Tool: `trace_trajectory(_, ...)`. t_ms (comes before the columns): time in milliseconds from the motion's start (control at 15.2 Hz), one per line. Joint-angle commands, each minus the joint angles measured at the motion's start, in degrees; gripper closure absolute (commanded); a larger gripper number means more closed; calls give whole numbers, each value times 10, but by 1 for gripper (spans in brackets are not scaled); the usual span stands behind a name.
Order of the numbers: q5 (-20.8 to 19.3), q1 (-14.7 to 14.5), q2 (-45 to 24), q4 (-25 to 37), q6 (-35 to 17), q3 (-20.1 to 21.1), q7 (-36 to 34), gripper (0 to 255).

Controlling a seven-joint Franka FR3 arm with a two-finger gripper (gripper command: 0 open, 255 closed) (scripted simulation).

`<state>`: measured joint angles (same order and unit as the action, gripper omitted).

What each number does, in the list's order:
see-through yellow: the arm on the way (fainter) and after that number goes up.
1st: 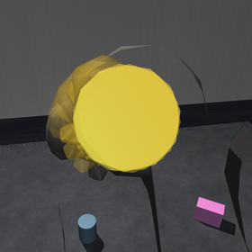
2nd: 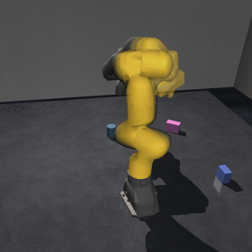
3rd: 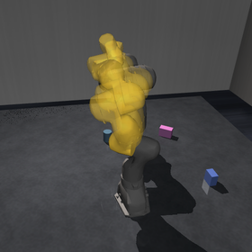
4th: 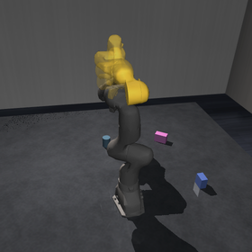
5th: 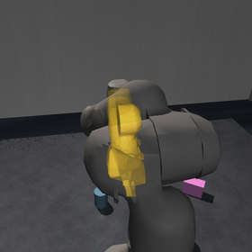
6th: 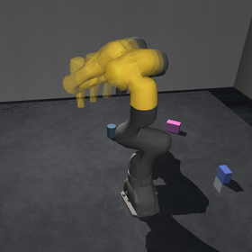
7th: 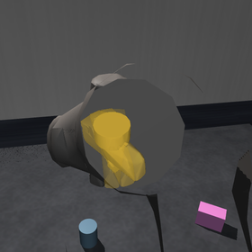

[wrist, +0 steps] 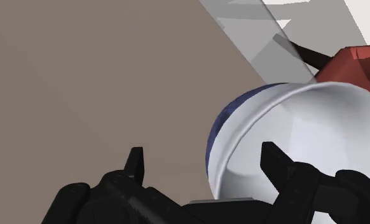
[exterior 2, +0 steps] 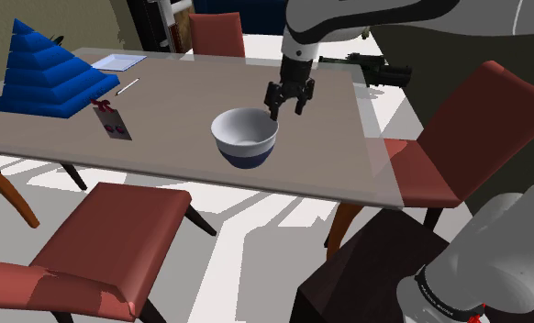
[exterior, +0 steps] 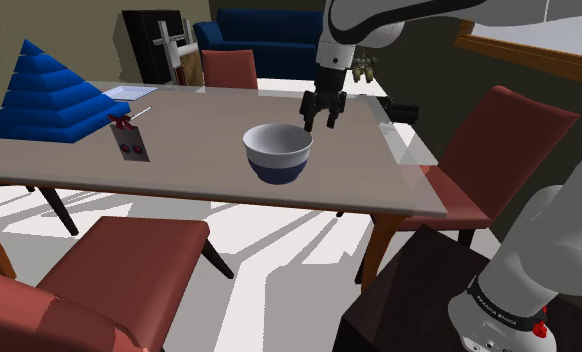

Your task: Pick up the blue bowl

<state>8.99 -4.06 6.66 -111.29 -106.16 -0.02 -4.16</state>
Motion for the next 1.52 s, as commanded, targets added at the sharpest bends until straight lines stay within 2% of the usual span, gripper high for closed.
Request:
trace_trajectory(0,10,-4,-45,46,-6,3,3,0)
trace_trajectory(132,20,-7,-85,90,-9,6,6,0)
trace_trajectory(198,20,-7,-85,91,-9,6,6,0)
trace_trajectory(660,24,-8,-91,40,-65,7,16,0)
trace_trajectory(792,24,-8,-91,40,-65,7,16,0)
trace_trajectory(858,24,-8,-91,40,-65,7,15,255)
trace_trajectory(1452,24,-8,-91,40,-65,7,16,255)
